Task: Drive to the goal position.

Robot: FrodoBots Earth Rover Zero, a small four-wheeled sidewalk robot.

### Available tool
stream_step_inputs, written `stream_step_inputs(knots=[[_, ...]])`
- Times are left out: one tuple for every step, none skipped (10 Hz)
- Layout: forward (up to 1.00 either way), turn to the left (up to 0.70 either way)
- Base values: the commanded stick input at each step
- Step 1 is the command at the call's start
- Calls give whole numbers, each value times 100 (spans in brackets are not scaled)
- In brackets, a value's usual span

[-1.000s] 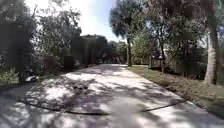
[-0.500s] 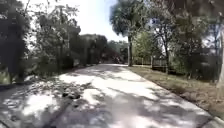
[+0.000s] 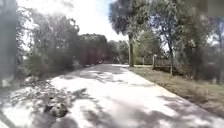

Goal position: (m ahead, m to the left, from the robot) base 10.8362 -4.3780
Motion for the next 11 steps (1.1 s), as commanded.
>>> stream_step_inputs(knots=[[85, 0], [85, 0], [85, 0], [85, 0], [85, 0], [85, 0], [85, 0], [85, 0], [85, 0], [85, 0], [85, 0]])
